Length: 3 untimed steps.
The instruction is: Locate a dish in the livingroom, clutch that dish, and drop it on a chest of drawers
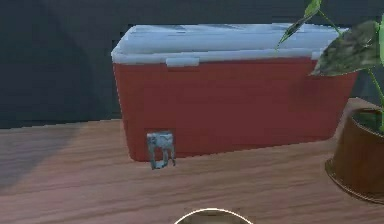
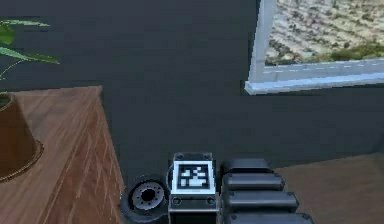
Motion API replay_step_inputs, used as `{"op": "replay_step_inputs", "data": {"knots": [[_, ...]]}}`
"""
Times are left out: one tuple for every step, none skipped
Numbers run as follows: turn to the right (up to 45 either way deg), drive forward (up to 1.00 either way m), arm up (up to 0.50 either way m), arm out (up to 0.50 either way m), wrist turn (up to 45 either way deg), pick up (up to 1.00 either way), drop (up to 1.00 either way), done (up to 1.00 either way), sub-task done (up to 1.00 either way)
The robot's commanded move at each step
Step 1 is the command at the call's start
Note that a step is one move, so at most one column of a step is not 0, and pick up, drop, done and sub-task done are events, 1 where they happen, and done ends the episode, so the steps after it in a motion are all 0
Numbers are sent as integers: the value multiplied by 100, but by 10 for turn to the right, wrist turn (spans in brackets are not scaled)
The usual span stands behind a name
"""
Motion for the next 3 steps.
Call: {"op": "replay_step_inputs", "data": {"knots": [[-180, 0, 0, 0, 0, 0, 0, 0, 0], [240, 0, 0, 0, 0, 0, 0, 0, 0], [450, 0, 0, 0, 0, 0, 0, 0, 0]]}}
